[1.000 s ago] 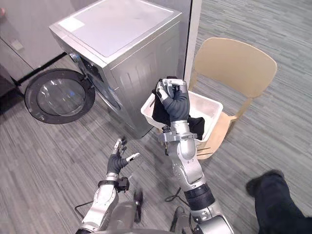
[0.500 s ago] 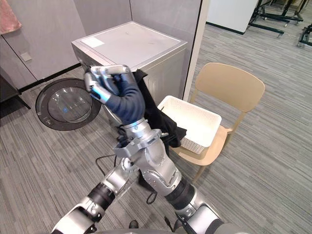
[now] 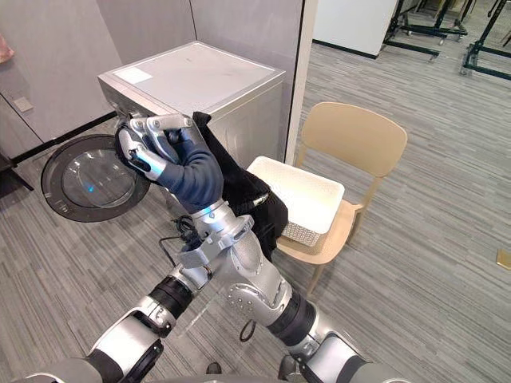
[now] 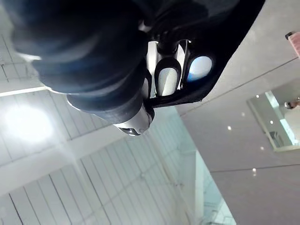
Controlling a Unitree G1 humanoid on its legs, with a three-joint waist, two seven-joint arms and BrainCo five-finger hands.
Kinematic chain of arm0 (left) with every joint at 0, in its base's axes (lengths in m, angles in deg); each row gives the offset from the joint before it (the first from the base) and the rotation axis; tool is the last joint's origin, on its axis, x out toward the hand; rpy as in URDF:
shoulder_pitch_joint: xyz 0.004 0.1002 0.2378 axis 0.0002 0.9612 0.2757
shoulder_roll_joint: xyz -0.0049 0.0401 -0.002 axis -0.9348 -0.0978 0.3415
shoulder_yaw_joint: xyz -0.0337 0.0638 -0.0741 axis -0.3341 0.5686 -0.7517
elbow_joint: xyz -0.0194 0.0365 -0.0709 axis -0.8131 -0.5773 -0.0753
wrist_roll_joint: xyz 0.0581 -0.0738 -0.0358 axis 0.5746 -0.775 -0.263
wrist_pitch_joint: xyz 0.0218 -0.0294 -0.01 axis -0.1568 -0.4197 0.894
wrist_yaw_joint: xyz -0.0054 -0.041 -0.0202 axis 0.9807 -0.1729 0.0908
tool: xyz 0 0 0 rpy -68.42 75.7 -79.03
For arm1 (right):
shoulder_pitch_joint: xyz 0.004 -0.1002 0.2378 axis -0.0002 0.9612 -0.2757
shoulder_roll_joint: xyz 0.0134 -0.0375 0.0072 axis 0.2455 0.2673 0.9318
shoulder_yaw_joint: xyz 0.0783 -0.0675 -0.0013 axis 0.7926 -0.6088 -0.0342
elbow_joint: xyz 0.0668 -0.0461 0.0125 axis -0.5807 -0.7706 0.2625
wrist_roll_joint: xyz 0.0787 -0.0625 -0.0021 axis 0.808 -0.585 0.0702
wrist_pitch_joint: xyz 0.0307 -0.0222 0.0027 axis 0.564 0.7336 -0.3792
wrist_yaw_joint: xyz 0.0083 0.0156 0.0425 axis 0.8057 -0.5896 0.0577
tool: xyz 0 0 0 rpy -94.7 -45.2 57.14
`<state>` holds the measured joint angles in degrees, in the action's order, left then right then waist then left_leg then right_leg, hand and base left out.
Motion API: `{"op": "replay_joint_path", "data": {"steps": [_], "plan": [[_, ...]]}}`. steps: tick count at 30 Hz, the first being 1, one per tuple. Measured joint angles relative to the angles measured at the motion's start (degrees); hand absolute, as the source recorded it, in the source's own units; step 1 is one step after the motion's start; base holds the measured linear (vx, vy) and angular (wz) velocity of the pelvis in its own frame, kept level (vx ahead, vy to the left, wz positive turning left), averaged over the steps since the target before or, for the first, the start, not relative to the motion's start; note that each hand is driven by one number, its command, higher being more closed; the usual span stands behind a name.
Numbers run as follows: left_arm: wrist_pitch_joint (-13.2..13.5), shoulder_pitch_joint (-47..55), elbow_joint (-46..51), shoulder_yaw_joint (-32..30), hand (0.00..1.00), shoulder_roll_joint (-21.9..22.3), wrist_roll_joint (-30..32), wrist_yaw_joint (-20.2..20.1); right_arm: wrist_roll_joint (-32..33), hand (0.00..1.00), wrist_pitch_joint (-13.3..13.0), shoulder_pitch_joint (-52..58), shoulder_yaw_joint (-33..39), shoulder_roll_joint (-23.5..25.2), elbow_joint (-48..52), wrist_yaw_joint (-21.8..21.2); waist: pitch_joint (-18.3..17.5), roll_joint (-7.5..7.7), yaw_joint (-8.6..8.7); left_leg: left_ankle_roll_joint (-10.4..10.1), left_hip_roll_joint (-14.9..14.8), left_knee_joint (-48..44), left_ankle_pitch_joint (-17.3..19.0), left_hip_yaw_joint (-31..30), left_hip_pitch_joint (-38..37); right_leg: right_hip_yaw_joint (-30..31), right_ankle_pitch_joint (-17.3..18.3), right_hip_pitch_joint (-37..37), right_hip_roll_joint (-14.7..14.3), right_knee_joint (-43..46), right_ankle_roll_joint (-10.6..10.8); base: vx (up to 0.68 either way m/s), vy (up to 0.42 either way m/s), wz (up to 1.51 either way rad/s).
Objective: Pick up the laundry basket with both hands and put the clothes into the washing machine.
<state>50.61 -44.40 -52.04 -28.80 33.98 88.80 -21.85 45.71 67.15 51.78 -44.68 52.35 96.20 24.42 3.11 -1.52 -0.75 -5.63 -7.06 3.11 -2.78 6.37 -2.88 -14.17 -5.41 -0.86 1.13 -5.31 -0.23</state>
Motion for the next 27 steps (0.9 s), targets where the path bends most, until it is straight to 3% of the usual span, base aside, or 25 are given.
{"op": "replay_joint_path", "data": {"steps": [7, 11, 14, 16, 20, 22, 27], "plan": [[2.87, 12.24, 10.68, -6.86, 1.00, 0.37, -2.24, -1.33, -15.69, 0.00, 0.00, 12.21, 12.49, -5.34, 0.00, 1.37, 0.00, -0.01, -0.16, 0.00, 0.20, 0.23, 0.00, -0.20, -0.19, -0.24, -0.01, -0.34, -0.07, -0.18, 0.07, 0.00, 0.009, 0.02], [5.19, 20.09, 16.85, -11.28, 1.00, -0.51, -4.19, -2.63, -33.33, 0.00, 0.24, 23.31, 22.32, -10.90, -0.02, 5.06, -0.17, -0.30, -0.15, 0.01, 0.32, 0.62, 0.01, -0.79, -0.57, -0.83, 0.15, -0.91, -0.01, -0.32, 0.34, -0.01, 0.017, 0.07], [6.37, 24.22, 19.36, -12.95, 1.00, -0.69, -5.07, -3.69, -42.84, 0.00, 0.98, 28.80, 26.26, -13.81, -0.75, 7.50, -0.34, -0.56, -0.15, 0.02, 0.33, 0.68, 0.01, -1.14, -0.43, -1.19, 0.26, -0.93, 0.00, -0.33, 0.47, -0.01, 0.016, 0.07], [7.33, 27.76, 19.61, -14.57, 1.00, -1.19, -5.69, -5.04, -51.58, 0.00, 2.20, 32.64, 28.92, -14.96, -6.71, 8.94, -0.52, -0.83, -0.13, 0.02, 0.32, 0.66, 0.01, -1.44, -0.26, -1.47, 0.34, -0.91, 0.01, -0.34, 0.57, 0.00, 0.016, 0.06], [7.79, 32.11, 16.88, -14.91, 1.00, -2.47, -5.58, -8.14, -57.61, 0.00, 5.42, 33.99, 30.24, -14.95, -23.88, 8.86, -0.65, -1.05, -0.12, 0.01, 0.31, 0.78, -0.01, -2.31, 0.19, -2.57, 0.38, -0.95, -0.01, -0.36, 0.62, -0.02, 0.010, 0.12], [7.89, 32.68, 8.61, -15.92, 1.00, -3.11, -5.51, -10.24, -59.07, 0.00, 6.81, 33.87, 31.61, -14.50, -34.71, 8.58, -0.66, -1.25, -0.17, -0.09, 0.50, 0.85, -0.08, -3.82, 1.34, -3.97, 1.17, -0.88, 0.16, -0.43, 1.20, -0.04, 0.003, 0.31], [6.23, 32.46, -7.31, -20.73, 1.00, -2.97, -6.85, -12.79, -58.74, 0.00, 8.96, 32.16, 35.00, -12.18, -49.64, 8.05, 0.19, -1.19, -0.09, 0.16, 1.72, -1.82, -0.06, -11.01, 7.06, -12.47, 2.86, -0.78, 1.46, -0.33, 1.37, -0.02, -0.004, 0.83]]}}
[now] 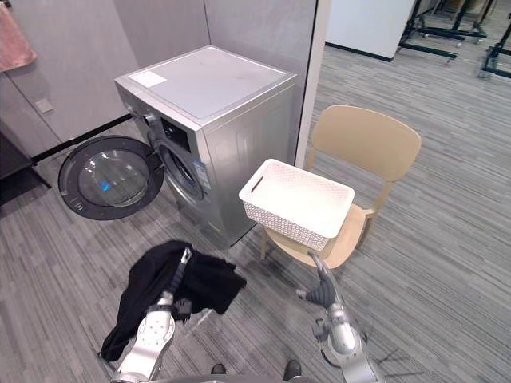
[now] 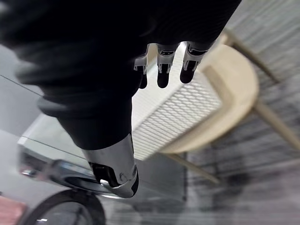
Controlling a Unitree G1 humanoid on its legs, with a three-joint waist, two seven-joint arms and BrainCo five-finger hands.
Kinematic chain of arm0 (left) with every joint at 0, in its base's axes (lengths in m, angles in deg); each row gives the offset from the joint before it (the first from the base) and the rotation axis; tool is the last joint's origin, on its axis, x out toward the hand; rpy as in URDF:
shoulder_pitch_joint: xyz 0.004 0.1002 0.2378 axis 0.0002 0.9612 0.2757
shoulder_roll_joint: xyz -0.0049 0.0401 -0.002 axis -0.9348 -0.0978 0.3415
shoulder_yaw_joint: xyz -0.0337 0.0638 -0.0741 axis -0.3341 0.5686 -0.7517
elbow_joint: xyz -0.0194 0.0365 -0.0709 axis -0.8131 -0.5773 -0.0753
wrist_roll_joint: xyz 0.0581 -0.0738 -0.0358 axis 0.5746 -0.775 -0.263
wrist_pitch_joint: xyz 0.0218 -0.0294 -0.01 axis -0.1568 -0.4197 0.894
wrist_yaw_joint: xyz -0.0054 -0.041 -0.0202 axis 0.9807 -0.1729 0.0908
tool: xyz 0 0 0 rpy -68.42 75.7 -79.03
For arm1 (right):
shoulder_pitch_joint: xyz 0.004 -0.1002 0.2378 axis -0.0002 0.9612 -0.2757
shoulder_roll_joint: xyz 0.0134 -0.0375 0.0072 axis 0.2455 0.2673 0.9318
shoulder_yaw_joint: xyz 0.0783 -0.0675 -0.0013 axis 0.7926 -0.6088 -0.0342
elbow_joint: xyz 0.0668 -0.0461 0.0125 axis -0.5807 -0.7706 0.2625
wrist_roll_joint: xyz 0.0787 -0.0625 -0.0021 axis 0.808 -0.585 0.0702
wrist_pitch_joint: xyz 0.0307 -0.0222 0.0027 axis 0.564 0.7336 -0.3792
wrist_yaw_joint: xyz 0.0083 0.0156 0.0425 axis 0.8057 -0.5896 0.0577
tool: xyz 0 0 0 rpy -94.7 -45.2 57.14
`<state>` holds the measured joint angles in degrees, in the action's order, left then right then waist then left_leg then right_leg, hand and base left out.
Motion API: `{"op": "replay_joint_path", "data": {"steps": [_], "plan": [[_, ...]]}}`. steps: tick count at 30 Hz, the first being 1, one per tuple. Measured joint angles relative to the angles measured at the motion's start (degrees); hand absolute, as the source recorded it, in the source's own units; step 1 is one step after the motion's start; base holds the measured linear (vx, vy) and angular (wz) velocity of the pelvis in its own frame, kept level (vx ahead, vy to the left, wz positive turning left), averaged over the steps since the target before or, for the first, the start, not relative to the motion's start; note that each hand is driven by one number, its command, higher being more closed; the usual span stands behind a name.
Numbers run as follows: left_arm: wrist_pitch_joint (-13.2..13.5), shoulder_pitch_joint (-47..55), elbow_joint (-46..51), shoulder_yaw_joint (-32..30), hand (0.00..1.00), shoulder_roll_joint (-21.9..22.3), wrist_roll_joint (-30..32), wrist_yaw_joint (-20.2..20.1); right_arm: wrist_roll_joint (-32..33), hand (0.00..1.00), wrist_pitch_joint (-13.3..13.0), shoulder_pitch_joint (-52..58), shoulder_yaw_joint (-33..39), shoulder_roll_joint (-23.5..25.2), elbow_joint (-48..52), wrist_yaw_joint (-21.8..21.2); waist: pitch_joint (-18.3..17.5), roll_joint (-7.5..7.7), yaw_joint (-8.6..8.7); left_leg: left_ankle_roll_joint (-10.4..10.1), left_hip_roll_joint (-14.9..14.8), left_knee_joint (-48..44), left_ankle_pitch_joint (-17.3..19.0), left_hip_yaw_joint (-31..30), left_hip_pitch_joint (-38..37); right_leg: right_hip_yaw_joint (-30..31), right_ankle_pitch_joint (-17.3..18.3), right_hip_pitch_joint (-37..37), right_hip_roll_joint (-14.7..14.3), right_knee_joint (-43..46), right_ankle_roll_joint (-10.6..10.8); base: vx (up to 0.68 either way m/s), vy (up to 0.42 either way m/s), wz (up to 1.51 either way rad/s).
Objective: Pick up the laundry basket with both hands and put the clothes into the washing machine.
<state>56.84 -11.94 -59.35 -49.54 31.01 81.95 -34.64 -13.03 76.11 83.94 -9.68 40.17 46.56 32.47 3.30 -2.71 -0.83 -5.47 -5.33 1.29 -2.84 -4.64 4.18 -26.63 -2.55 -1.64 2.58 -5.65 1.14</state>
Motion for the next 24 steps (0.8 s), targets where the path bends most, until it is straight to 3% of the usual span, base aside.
{"op": "replay_joint_path", "data": {"steps": [1, 3, 4, 7, 9, 11, 13, 14, 15, 16, 17, 18, 19, 20, 22, 23, 24], "plan": [[-0.39, -0.07, -1.71, -1.10, 1.00, -0.03, -0.16, -0.21, 0.85, 0.00, 0.17, -0.98, 0.20, 0.37, -2.39, -0.04, 0.56, 0.02, -0.08, 0.47, 0.17, -0.42, -0.30, -0.52, 1.14, -1.67, 0.37, -0.07, 0.29, 0.02, 0.05, 0.01, -0.001, 1.24], [-1.07, -0.76, -6.32, -2.30, 1.00, -0.25, -1.18, -0.72, 2.34, 0.00, 0.77, -3.24, 1.45, 1.17, -7.09, 0.01, 1.91, -0.03, -0.03, 5.06, -0.22, -1.40, 0.04, 5.18, 3.38, -6.48, 1.80, -0.06, 1.88, 1.35, 1.04, 0.03, 0.027, 1.26], [-1.46, -1.00, -7.89, -2.42, 1.00, -0.25, -1.16, -0.70, 3.18, 0.00, 1.02, -3.91, 1.59, 1.13, -8.66, 0.00, 2.48, -0.14, -0.16, 6.06, -0.77, -2.00, 0.63, 9.37, 3.18, -7.82, 2.70, 0.01, 2.86, 2.87, 1.63, 0.13, 0.092, 1.00], [-2.82, -0.62, -10.82, -2.68, 1.00, -0.33, -1.10, -0.67, 4.51, 0.00, 2.21, -5.77, 1.54, 1.30, -11.63, -0.06, 3.08, -0.01, -0.21, 5.70, -2.79, -4.98, 0.31, 22.41, 4.12, -11.78, 5.82, -0.05, 6.72, 8.76, 3.88, 0.19, 0.108, 0.74], [-2.80, -0.19, -11.06, -3.17, 1.00, -0.52, -1.09, -0.62, 4.96, 0.00, 2.32, -6.69, 1.51, 1.94, -11.71, -0.07, 3.40, 0.68, -0.22, 3.96, -1.58, -6.27, 0.80, 22.14, 4.08, -12.14, 6.52, -0.07, 8.45, 10.05, 5.20, 0.25, 0.103, 0.30], [-2.79, -0.38, -12.23, -3.20, 1.00, -1.04, -1.07, -0.62, 4.96, 0.00, 2.39, -8.23, 1.56, 2.75, -11.78, -0.08, 4.13, 1.84, -0.40, 4.45, -0.01, -9.28, 3.52, 22.00, 5.41, -12.51, 6.69, -0.07, 10.53, 10.70, 6.63, 0.22, 0.142, 0.15], [-2.83, -0.12, -13.24, -3.13, 1.00, -0.66, -1.08, -0.77, 5.15, 0.00, 2.48, -8.89, 1.55, 3.17, -11.86, -0.14, 4.51, 2.43, -0.37, 5.92, 1.78, -14.79, 9.01, 21.38, 5.91, -11.72, 9.02, 0.22, 15.77, 18.92, 9.38, 0.28, 0.200, 0.30], [-2.80, 0.04, -13.17, -3.11, 1.00, -0.47, -1.08, -0.77, 5.42, 0.00, 2.50, -8.80, 1.53, 3.15, -11.83, -0.15, 4.56, 2.50, -0.40, 6.23, 2.58, -15.54, 10.10, 20.78, 5.38, -10.59, 9.82, 0.87, 17.61, 22.80, 8.60, 0.31, 0.273, 0.47], [-2.77, 0.23, -12.98, -3.04, 1.00, -0.33, -1.08, -0.77, 5.73, 0.00, 2.76, -8.42, 1.44, 3.10, -11.66, -0.26, 4.62, 2.45, -0.11, 6.96, 4.34, -16.63, 12.27, 18.97, 4.37, -6.12, 9.94, 4.64, 21.88, 35.75, 5.23, 0.22, 0.219, 0.64], [-2.80, -0.16, -12.48, -2.90, 1.00, -0.83, -1.09, -0.73, 6.05, 0.00, 2.82, -7.98, 1.25, 3.51, -11.46, -0.30, 5.41, 2.50, 0.13, 7.91, 4.65, -17.90, 14.10, 17.14, 2.77, 3.62, 9.83, 10.41, 22.89, 47.60, 3.43, 0.29, 0.230, 0.74], [-2.80, -0.97, -12.07, -2.63, 1.00, -1.28, -1.09, -0.72, 6.10, 0.00, 2.80, -7.77, 1.00, 3.79, -11.35, -0.31, 6.07, 2.23, 0.48, 8.23, 4.51, -18.35, 15.05, 15.74, 2.11, 8.20, 12.21, 12.41, 20.99, 51.45, 4.65, 0.27, 0.091, 0.91], [-2.78, -1.47, -11.65, -2.24, 1.00, -1.65, -1.09, -0.67, 6.11, 0.00, 2.76, -7.35, 0.09, 4.08, -11.28, -0.40, 7.09, 2.18, 0.59, 8.54, 4.41, -18.26, 16.12, 13.39, 0.10, 13.31, 16.03, 15.39, 16.57, 55.92, 4.50, 0.46, 0.065, 0.98], [-2.77, -1.95, -11.29, -2.23, 1.00, -2.16, -1.09, -0.61, 6.14, 0.00, 2.77, -7.14, -0.73, 4.11, -11.24, -0.42, 7.82, 2.12, 1.28, 8.77, 4.53, -17.34, 16.96, 11.54, -2.34, 14.92, 18.20, 17.87, 13.27, 56.50, 3.22, 0.48, 0.053, 0.97], [-2.78, -2.03, -11.29, -2.23, 1.00, -2.26, -1.09, -0.59, 6.15, 0.00, 2.77, -7.12, -0.79, 4.13, -11.00, -0.43, 7.99, 2.32, 1.66, 8.69, 4.59, -16.94, 17.29, 10.66, -3.65, 15.31, 19.02, 19.30, 11.88, 55.77, 3.16, 0.53, 0.020, 0.89], [-2.79, -3.50, -11.30, -1.99, 1.00, -2.16, -1.08, -0.61, 7.28, 0.00, 2.31, -7.48, -0.98, 3.62, -9.64, -0.39, 9.47, 2.01, 2.63, 8.69, 4.28, -14.49, 17.98, 6.97, -8.45, 14.64, 18.98, 25.37, 7.03, 47.40, 2.51, 0.48, -0.045, 0.92], [-2.78, -4.00, -11.29, -1.68, 1.00, -2.18, -1.09, -0.60, 7.32, 0.00, 2.31, -7.48, -0.97, 3.55, -9.23, -0.37, 9.63, 2.04, 3.15, 8.61, 4.24, -13.88, 18.02, 5.96, -9.13, 14.25, 18.23, 26.69, 6.40, 43.89, 2.51, 0.49, -0.084, 1.21], [-2.66, -4.71, -11.21, -0.57, 1.00, -2.54, -1.08, -0.67, 7.32, 0.00, 2.31, -7.31, -0.97, 3.28, -8.54, -0.37, 9.41, 2.57, 3.77, 7.00, 4.16, -13.20, 18.88, 4.66, -10.50, 13.88, 13.72, 28.19, 5.04, 35.22, 1.95, 0.51, -0.108, 1.31]]}}
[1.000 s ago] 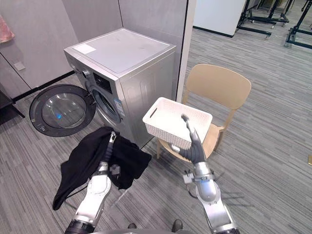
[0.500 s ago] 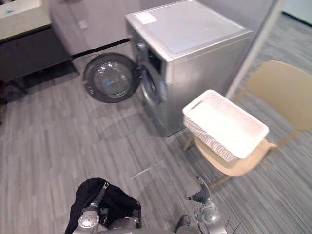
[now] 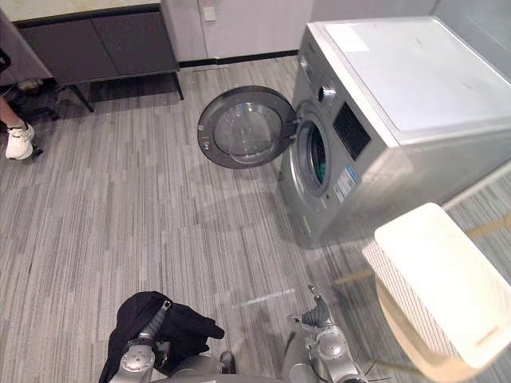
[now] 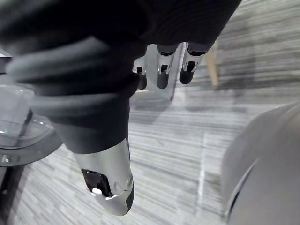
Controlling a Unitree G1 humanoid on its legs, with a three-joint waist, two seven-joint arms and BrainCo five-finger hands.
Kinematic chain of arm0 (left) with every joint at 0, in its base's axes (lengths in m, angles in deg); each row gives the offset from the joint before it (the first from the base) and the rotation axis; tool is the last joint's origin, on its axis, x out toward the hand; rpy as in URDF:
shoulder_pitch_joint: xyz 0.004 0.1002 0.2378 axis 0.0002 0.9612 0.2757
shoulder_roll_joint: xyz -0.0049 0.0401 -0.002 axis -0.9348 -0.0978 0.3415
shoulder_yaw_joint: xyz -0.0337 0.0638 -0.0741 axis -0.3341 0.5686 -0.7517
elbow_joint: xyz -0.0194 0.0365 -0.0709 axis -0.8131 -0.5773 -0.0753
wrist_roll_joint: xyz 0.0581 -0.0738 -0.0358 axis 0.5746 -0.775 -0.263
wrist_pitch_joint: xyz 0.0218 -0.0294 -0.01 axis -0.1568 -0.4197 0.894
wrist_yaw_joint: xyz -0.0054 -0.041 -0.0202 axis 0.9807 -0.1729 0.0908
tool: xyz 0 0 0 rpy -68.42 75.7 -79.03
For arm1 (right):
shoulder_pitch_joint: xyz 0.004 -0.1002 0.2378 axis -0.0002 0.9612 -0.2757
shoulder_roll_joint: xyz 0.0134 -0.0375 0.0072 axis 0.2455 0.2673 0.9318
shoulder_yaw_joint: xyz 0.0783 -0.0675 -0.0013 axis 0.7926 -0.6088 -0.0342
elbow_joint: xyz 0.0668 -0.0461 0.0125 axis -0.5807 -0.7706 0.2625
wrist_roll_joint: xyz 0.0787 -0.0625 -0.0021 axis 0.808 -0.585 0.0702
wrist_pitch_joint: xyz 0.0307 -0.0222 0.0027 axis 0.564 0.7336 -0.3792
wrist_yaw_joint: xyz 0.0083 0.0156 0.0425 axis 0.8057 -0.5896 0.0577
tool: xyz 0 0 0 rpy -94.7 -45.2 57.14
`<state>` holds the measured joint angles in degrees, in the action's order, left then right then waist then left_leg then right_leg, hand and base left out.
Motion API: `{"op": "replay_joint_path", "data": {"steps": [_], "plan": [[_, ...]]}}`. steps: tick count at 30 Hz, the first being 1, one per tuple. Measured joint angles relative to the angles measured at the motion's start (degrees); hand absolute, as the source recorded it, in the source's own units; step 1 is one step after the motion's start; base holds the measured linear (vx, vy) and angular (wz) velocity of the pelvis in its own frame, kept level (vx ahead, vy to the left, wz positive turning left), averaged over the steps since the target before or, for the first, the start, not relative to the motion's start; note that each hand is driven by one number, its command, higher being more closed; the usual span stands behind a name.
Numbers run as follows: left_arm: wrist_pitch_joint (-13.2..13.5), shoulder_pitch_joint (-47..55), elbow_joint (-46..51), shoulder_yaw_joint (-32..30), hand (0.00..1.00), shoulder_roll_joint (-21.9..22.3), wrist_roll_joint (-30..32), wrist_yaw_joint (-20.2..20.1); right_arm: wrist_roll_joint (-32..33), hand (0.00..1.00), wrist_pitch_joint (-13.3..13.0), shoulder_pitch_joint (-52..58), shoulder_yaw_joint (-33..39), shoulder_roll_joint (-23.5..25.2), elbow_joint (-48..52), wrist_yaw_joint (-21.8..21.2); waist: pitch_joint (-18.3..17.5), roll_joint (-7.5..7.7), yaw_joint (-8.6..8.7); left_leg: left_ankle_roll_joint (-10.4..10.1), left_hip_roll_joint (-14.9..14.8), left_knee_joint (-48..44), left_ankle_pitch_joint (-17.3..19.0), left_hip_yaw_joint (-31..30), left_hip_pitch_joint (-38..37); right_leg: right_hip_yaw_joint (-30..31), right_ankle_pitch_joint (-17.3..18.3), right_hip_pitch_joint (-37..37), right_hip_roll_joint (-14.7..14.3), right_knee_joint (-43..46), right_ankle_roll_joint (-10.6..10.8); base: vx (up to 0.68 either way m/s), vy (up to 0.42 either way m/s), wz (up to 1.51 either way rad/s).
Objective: Pick up the laundry basket with both hands and put the clothes into the washing machine.
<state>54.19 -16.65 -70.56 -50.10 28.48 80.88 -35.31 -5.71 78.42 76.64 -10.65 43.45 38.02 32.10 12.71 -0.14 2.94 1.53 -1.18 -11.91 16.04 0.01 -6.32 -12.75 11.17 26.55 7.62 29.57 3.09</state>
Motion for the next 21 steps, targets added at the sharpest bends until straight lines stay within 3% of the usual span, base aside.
{"op": "replay_joint_path", "data": {"steps": [1, 2, 4, 5, 6, 7, 8, 10, 12, 13, 15, 17, 18, 19, 20, 21], "plan": [[0.14, -0.41, 0.38, 1.49, 1.00, -0.16, 0.04, -0.13, -0.02, 0.00, 0.00, 0.82, -0.03, -0.15, 0.10, -0.02, -0.09, 1.00, 0.25, -3.17, 0.37, 0.11, 2.00, -1.36, -2.13, 0.40, -7.64, 0.15, -0.51, -5.78, -2.63, 0.65, -0.192, 1.49], [0.15, -0.55, -0.05, 2.15, 1.00, 0.95, 0.14, -0.21, 0.43, 0.00, -0.05, 1.19, -0.12, -0.67, 0.05, -0.21, 0.15, 0.20, 0.47, -5.14, -0.34, -1.46, 3.68, -3.15, -4.10, 0.11, -10.52, 0.09, -0.61, -1.21, -6.11, 0.56, -0.186, 0.96], [0.49, -0.09, 0.12, 2.43, 1.00, 1.52, 0.17, -0.22, 0.45, 0.00, -0.02, 0.21, -0.30, -0.82, 0.56, -0.70, -0.46, -1.02, 0.51, -6.46, -2.09, -8.19, 2.92, -3.18, -1.65, -1.37, -7.21, -0.96, -1.39, -0.69, -6.52, 0.50, -0.186, 0.34], [0.51, 0.11, 0.10, 2.73, 1.00, 1.71, 0.20, -0.44, 0.43, 0.00, -0.23, -0.09, -0.86, -0.65, 1.89, -1.23, -0.19, -2.01, 0.65, -9.45, -4.24, -21.93, -0.80, -2.75, 4.49, -2.54, -5.15, -3.72, -3.05, -2.29, -7.50, 0.54, -0.206, 0.11], [0.50, 0.19, 0.10, 2.66, 1.00, 1.84, 0.19, -0.72, 0.44, 0.00, -0.22, -0.09, -1.02, -0.42, 1.89, -1.25, -0.08, -2.29, 0.60, -9.66, -5.15, -27.88, -3.93, -2.50, 6.90, -2.83, -4.75, -5.48, -4.29, -3.62, -8.09, 0.65, -0.244, -0.18], [0.47, 0.66, 0.10, 2.59, 1.00, 2.05, 0.19, -1.42, 0.48, 0.00, -0.07, 0.20, -1.64, 0.16, 1.88, -1.20, -0.04, -2.40, -0.26, -9.88, -8.00, -38.06, -9.16, -1.15, 10.74, -2.33, -4.15, -9.72, -6.86, -6.61, -9.20, 0.56, -0.192, -0.58], [0.48, 0.86, 0.11, 3.15, 1.00, 2.29, 0.21, -1.80, 0.55, 0.00, -0.06, 0.74, -1.94, 0.65, 1.89, -1.16, 0.19, -2.09, -0.97, -7.88, -10.12, -45.96, -7.80, 1.31, 12.83, -0.97, -3.61, -14.45, -8.91, -9.47, -9.99, 0.56, -0.165, -0.70], [0.52, 0.91, 0.19, 4.70, 1.00, 2.49, 0.24, -2.63, 1.06, 0.00, -0.07, 1.01, -1.88, 1.44, 1.87, -1.05, 0.36, -1.01, -1.39, -5.49, -10.61, -49.40, -6.21, 4.78, 15.60, 1.89, -3.46, -19.99, -9.54, -12.78, -10.20, 0.47, -0.081, -0.61], [0.88, 0.35, 0.84, 5.07, 1.00, 3.26, 0.90, -2.86, 1.20, 0.00, -0.18, 0.71, -0.81, 1.67, 1.93, -1.00, 0.57, -0.63, -1.40, -5.22, -10.11, -45.43, -3.45, 6.29, 18.89, 5.06, -3.53, -23.48, -9.48, -15.35, -10.11, 0.48, 0.003, -0.77], [0.94, -0.27, 0.96, 5.09, 1.00, 3.64, 1.19, -2.93, 1.22, 0.00, -0.12, 0.74, -0.22, 1.76, 1.83, -0.99, 0.77, -0.47, -1.80, -5.71, -8.79, -39.05, -1.63, 5.41, 20.27, 7.32, -3.54, -24.81, -9.29, -15.89, -10.09, 0.41, 0.062, -0.94], [0.99, -1.05, 0.98, 5.47, 1.00, 3.92, 1.19, -2.95, 1.21, 0.00, -0.09, 0.06, 0.77, 1.95, 1.57, -0.92, 1.04, -0.24, -2.32, -6.03, -5.53, -26.55, -0.64, -0.19, 21.43, 11.59, -3.49, -26.34, -8.83, -15.93, -10.01, 0.33, 0.178, -1.14], [1.05, -1.60, 0.98, 7.00, 1.00, 3.74, 1.19, -2.83, 1.18, 0.00, -0.15, -0.36, 1.58, 2.11, 1.05, -0.63, 1.02, -0.38, -2.37, -8.03, -2.81, -14.67, -1.90, -7.76, 21.58, 15.80, -2.21, -27.57, -8.36, -16.00, -7.79, 0.31, 0.260, -1.34], [1.08, -1.57, 0.90, 7.64, 1.00, 4.08, 1.20, -2.79, 1.09, 0.00, -0.18, -0.83, 1.62, 1.82, 0.30, 0.04, 0.61, -1.49, -2.36, -9.82, -3.12, -8.81, -4.76, -11.83, 21.55, 18.60, -0.33, -27.62, -8.98, -15.91, -4.82, 0.26, 0.352, -1.61], [1.08, -1.58, 0.29, 8.59, 1.00, 5.15, 1.18, -2.76, 1.04, 0.00, -0.17, -0.73, 1.61, 0.85, -0.18, 0.16, 0.36, -4.53, -2.59, -9.46, -5.21, -7.95, -9.71, -12.87, 21.82, 21.35, 1.41, -27.74, -10.97, -14.79, -2.97, 0.31, 0.460, -1.78], [1.10, -2.00, -0.68, 9.04, 1.00, 4.99, 1.20, -2.86, 1.00, 0.00, 0.02, -0.61, 1.95, 0.81, -0.95, 0.16, 0.53, -4.32, -2.53, -8.99, -5.42, -10.57, -11.16, -11.59, 21.62, 23.95, 3.21, -27.26, -10.98, -12.71, -2.00, 0.21, 0.420, -1.53], [1.00, -2.58, -1.90, 9.48, 1.00, 4.34, 1.20, -2.91, 1.01, 0.00, 0.05, 0.08, 2.27, 1.99, -1.04, 0.13, -0.24, -1.96, -2.19, -7.92, -3.93, -10.70, -9.70, -7.86, 20.96, 26.09, 4.54, -25.73, -8.79, -10.17, -0.29, 0.14, 0.315, -1.20]]}}
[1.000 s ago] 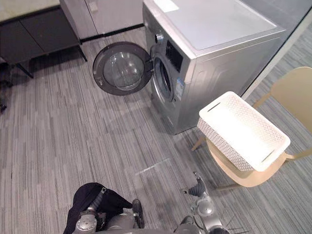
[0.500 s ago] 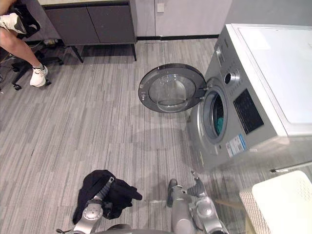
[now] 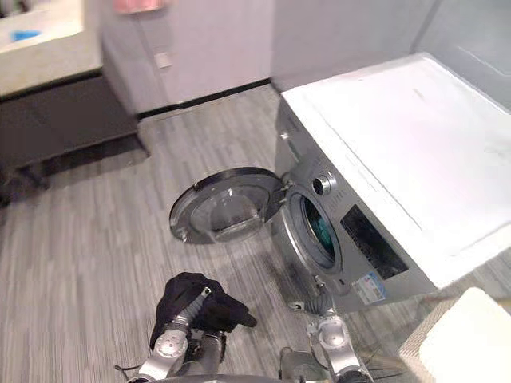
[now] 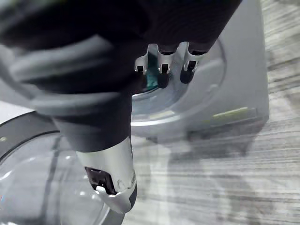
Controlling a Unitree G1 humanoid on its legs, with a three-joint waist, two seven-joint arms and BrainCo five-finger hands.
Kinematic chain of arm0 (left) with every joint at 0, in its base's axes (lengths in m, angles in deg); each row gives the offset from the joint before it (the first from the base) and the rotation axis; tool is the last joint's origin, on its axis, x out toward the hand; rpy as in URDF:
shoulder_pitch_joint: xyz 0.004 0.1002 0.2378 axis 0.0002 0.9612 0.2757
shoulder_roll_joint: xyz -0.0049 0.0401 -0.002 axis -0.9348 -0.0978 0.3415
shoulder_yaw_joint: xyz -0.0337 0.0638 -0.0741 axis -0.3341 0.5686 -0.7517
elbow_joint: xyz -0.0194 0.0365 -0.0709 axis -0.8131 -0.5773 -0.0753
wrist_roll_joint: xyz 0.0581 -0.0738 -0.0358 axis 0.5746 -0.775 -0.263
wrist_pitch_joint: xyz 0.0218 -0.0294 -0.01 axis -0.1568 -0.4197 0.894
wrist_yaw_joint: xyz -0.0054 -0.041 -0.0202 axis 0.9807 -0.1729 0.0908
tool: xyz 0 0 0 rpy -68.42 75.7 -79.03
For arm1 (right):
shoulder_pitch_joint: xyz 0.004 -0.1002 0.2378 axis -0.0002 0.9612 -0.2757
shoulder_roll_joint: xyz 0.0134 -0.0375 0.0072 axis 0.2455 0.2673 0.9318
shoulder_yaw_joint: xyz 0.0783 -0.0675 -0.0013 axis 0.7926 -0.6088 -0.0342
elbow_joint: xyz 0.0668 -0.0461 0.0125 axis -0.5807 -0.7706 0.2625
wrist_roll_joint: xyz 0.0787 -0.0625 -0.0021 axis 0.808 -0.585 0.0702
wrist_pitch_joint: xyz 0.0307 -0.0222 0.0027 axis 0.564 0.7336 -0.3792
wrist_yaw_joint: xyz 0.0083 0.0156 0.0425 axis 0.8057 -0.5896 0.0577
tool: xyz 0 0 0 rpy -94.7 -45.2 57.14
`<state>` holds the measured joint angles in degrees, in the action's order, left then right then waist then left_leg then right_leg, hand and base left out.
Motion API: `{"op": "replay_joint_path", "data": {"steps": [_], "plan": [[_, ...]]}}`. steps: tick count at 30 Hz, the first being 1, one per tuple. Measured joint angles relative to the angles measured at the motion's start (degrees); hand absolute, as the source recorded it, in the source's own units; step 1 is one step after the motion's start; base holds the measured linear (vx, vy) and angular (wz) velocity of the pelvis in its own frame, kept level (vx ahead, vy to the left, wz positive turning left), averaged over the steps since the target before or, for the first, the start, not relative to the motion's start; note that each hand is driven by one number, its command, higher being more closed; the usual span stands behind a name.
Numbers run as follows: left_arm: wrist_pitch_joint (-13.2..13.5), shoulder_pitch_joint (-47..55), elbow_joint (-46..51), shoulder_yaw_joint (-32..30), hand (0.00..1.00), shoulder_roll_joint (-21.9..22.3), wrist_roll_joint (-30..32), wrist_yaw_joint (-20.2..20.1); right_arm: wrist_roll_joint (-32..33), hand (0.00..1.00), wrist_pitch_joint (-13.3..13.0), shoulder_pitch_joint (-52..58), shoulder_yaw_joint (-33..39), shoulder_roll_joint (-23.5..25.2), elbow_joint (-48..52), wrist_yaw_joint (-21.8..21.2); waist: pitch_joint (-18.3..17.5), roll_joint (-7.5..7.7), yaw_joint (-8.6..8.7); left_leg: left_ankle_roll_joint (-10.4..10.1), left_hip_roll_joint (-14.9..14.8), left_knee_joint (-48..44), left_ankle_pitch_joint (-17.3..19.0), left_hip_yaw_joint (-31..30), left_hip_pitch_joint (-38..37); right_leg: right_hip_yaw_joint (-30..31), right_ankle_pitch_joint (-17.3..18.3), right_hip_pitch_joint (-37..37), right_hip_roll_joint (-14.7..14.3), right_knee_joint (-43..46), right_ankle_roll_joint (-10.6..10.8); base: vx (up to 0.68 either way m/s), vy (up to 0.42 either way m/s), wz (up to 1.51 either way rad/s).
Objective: Pick up the laundry basket with both hands and put the clothes into the washing machine.
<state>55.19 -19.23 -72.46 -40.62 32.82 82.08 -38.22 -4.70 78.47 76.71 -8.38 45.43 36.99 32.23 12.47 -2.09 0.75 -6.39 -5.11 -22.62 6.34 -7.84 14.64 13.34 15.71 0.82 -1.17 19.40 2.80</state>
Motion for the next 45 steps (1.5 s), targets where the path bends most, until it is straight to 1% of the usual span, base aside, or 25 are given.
{"op": "replay_joint_path", "data": {"steps": [2, 3, 4, 5, 7, 8, 10, 12, 14, 15, 16, 17, 19, 20, 21, 22, 23, 25, 29, 30, 32, 34, 38, 42, 45], "plan": [[-0.06, -0.67, -0.39, -0.08, 1.00, -1.57, -0.02, 0.08, 0.02, 0.00, 0.06, 1.33, -0.03, 1.40, -0.82, -0.03, -0.56, 2.93, -0.31, 2.10, 1.45, 2.17, 1.30, 7.45, -2.31, 1.46, 0.02, 3.78, 3.57, 4.47, 1.48, 0.11, 0.307, -1.41], [-0.08, -0.49, -0.40, -0.19, 1.00, -2.11, -0.02, 0.17, 0.07, 0.00, 0.10, 1.23, -0.16, 1.75, -1.30, -0.04, -0.61, 3.08, -0.27, 2.53, 1.36, 2.84, 1.40, 10.10, -3.20, -0.03, -0.78, 4.79, 4.51, 5.23, 1.94, 0.08, 0.277, -1.62], [-0.12, -0.23, -0.40, -0.27, 1.00, -2.86, -0.02, 0.16, 0.15, 0.00, 0.14, 1.21, -0.51, 2.10, -1.35, -0.05, -0.59, 3.09, -0.17, 4.06, 1.17, 4.02, 1.34, 13.78, -4.63, -4.76, -1.70, 5.92, 6.43, 5.57, 2.11, 0.07, 0.281, -1.77], [-0.25, -0.15, -0.39, -0.93, 1.00, -3.45, -0.09, 0.24, 0.18, 0.00, 0.12, 0.95, -1.03, 2.40, -1.45, -0.11, -0.60, 3.14, -0.31, 4.75, 1.13, 6.76, 1.37, 18.87, -7.26, -16.56, -2.45, 6.82, 10.14, 5.45, 0.99, 0.07, 0.207, -1.70], [-0.58, -0.19, -0.18, -1.14, 1.00, -4.01, -0.12, 0.23, 0.19, 0.00, 0.07, 0.35, -1.03, 2.65, -1.67, -0.13, -0.57, 2.93, -0.32, 5.11, 1.07, 8.98, 1.59, 22.53, -9.52, -29.86, -2.77, 6.52, 13.53, 4.82, -0.47, 0.08, 0.161, -1.55], [-0.64, -0.49, 0.76, -1.30, 1.00, -4.65, -0.18, 0.20, 0.16, 0.00, 0.08, -0.52, -1.05, 2.65, -2.03, -0.11, -0.79, 2.55, -0.24, 5.50, 0.52, 9.75, 1.84, 26.50, -10.57, -42.27, -2.98, 5.35, 15.68, 2.95, -1.31, 0.09, 0.116, -1.35], [-0.67, -1.23, 1.19, -1.74, 1.00, -5.41, -0.50, 0.09, 0.12, 0.00, 0.07, -0.99, -0.99, 2.60, -2.11, -0.04, -0.83, 2.30, 0.76, 5.57, -0.23, 9.78, 1.93, 28.65, -10.70, -44.62, -4.61, 4.84, 15.10, 1.25, -0.29, 0.12, 0.066, -0.81], [-0.69, -2.03, 1.21, -2.84, 1.00, -5.61, -0.49, 0.08, 0.13, 0.00, 0.11, -0.23, -0.79, 2.50, -2.53, -0.04, -0.84, 2.31, 1.42, 4.43, -1.88, 8.44, 2.82, 30.32, -11.61, -42.83, -4.92, 3.87, 12.86, -1.64, -0.02, 0.13, -0.059, -0.53], [-0.86, -1.87, 1.32, -3.42, 1.00, -5.59, -0.52, 0.04, 0.15, 0.00, 0.09, 1.08, -0.91, 2.44, -2.57, -0.02, -0.80, 2.45, 0.62, 2.15, -5.75, -1.41, 4.67, 31.30, -9.83, -40.30, -5.08, 1.83, 10.38, -4.21, -0.06, 0.12, -0.128, -0.82], [-1.07, -1.08, 1.55, -3.96, 1.00, -5.53, -0.64, -0.25, 0.19, 0.00, 0.08, 1.38, -0.95, 1.80, -2.68, 0.02, -0.55, 1.93, 0.20, 2.15, -9.19, -12.26, 4.65, 30.14, -7.10, -38.29, -5.16, 0.24, 8.93, -5.24, -0.20, 0.16, -0.102, -1.01], [-1.14, -0.29, 1.83, -4.55, 1.00, -4.63, -0.67, -0.75, 0.45, 0.00, 0.06, 1.42, -0.97, 0.52, -2.91, 0.06, 0.04, 0.57, -0.05, 3.29, -11.63, -21.27, 3.86, 26.70, -4.60, -35.88, -4.98, -1.47, 7.07, -5.72, -0.74, 0.18, -0.051, -1.12], [-1.20, 0.08, 1.78, -4.61, 1.00, -3.90, -0.77, -0.90, 0.84, 0.00, 0.10, 1.07, -0.97, 0.07, -3.06, 0.13, 0.04, 0.15, -0.46, 2.85, -11.97, -24.74, 3.82, 24.03, -2.48, -34.46, -4.85, -2.02, 6.49, -5.49, -1.02, 0.21, 0.056, -1.18], [-1.21, -0.40, 1.79, -4.49, 1.00, -2.41, -1.30, -1.08, 1.86, 0.00, 0.47, 0.56, 0.35, -1.38, -3.66, 0.94, 0.31, 0.28, -1.05, 1.83, -8.28, -19.83, 7.75, 17.75, -1.44, -29.83, -4.90, -1.31, 7.23, -4.71, -0.98, 0.21, 0.125, -1.16], [-1.18, -1.12, 1.84, -4.35, 1.00, -2.18, -1.37, -1.04, 2.10, 0.00, 0.56, 0.37, 1.18, -1.43, -3.65, 1.43, 0.51, 0.61, -0.85, 1.61, -5.91, -12.82, 7.68, 14.42, -1.33, -28.28, -4.98, -1.33, 8.03, -4.48, -0.77, 0.11, 0.113, -0.72], [-1.17, -1.19, 1.86, -4.32, 1.00, -2.16, -1.41, -1.03, 2.10, 0.00, 0.58, 0.43, 1.27, -1.43, -3.66, 1.44, 0.54, 0.66, -0.85, 1.53, -5.57, -11.46, 7.61, 13.74, -1.45, -28.04, -5.00, -1.33, 8.14, -4.42, -0.73, 0.15, 0.199, -0.57], [-1.08, -1.52, 2.53, -4.19, 1.00, -1.81, -2.00, -1.00, 2.11, 0.00, 0.59, 1.08, 1.43, -1.64, -3.58, 1.44, -0.08, -0.36, -0.58, 0.22, -4.20, -1.77, 2.91, 10.08, -2.67, -27.02, -4.96, -1.10, 7.73, -4.34, 0.55, 0.15, 0.190, -0.47], [-1.10, -1.89, 2.70, -3.13, 1.00, -1.96, -2.48, -0.93, 2.15, 0.00, 0.79, 1.19, 1.81, -1.28, -4.10, 1.43, -0.17, 0.39, -0.19, 0.81, -3.32, -1.06, 3.77, 10.32, -3.01, -25.45, -3.88, -0.65, 8.40, -3.73, 2.21, 0.18, 0.228, -0.44], [-1.13, -2.93, 2.73, -1.38, 1.00, -3.66, -2.55, -1.05, 2.15, 0.00, 0.78, 1.85, 2.01, 0.30, -4.01, 1.27, -0.06, 2.39, 0.26, 0.89, -1.30, -0.92, 3.81, 11.51, -3.17, -24.87, -3.37, 0.45, 10.91, -2.49, 3.06, 0.12, 0.162, -0.15], [-1.15, -2.84, 2.99, -0.40, 1.00, -4.17, -2.51, -1.03, 2.23, 0.00, 0.97, 1.82, 1.86, 0.94, -3.99, 1.21, 0.75, 2.73, 0.11, 2.60, -0.59, -3.73, 5.02, 14.65, -3.54, -22.06, -2.79, 2.29, 12.72, 1.50, 3.96, 0.03, 0.120, -0.26], [-1.17, -2.93, 3.48, -0.46, 1.00, -4.62, -2.50, -1.01, 2.36, 0.00, 0.95, 0.17, 1.86, 0.71, -3.54, 1.24, 1.87, 2.85, 0.06, 2.96, -0.85, -5.52, 5.94, 15.90, -2.75, -20.65, -2.06, 4.67, 13.07, 4.31, 4.88, -0.07, 0.061, -0.48], [-1.20, -3.57, 5.20, -0.47, 1.00, -5.18, -2.54, -0.96, 2.81, 0.00, 0.73, -2.30, 1.82, 0.02, -3.23, 1.38, 3.86, 2.34, 0.23, 3.34, -1.22, -9.65, 7.56, 16.38, -0.03, -19.20, -0.67, 8.21, 13.05, 9.01, 4.92, -0.11, 0.046, -0.40], [-1.16, -7.34, 7.27, -0.58, 1.00, -5.61, -3.00, -0.57, 3.76, 0.00, 0.86, -4.92, 1.15, -1.22, -0.95, 1.78, 7.72, 1.89, 0.48, 4.10, -2.91, -17.06, 10.77, 16.67, 6.50, -17.57, 2.07, 15.89, 13.08, 17.71, 5.15, -0.23, 0.020, -0.21], [-1.26, -14.43, 11.87, -0.70, 1.00, -6.09, -5.71, 2.14, 4.57, 0.00, 1.17, -6.80, -0.13, -1.44, 8.57, 3.01, 13.23, 2.55, 1.00, 5.10, -5.12, -30.10, 15.93, 17.05, 18.09, -14.79, 6.95, 28.73, 13.13, 31.48, 5.42, -0.27, 0.012, -0.19], [-1.27, -20.95, 18.34, -1.39, 1.00, -5.19, -6.76, 4.99, 5.24, 0.00, 1.16, -8.56, -1.05, 0.15, 19.29, 4.72, 14.76, 2.93, 1.17, 5.45, -7.93, -40.86, 18.41, 17.18, 30.43, -12.62, 9.38, 42.20, 12.78, 42.66, 4.92, -0.20, 0.008, -0.21], [-1.34, -28.29, 22.53, -3.58, 1.00, -4.93, -6.69, 7.86, 6.75, 0.00, 0.89, -11.05, -1.82, 1.52, 27.85, 6.37, 14.97, 3.15, 1.12, 5.62, -10.40, -48.31, 19.28, 16.18, 41.53, -11.47, 10.17, 53.59, 11.17, 50.03, 4.22, -0.19, -0.029, -0.19]]}}
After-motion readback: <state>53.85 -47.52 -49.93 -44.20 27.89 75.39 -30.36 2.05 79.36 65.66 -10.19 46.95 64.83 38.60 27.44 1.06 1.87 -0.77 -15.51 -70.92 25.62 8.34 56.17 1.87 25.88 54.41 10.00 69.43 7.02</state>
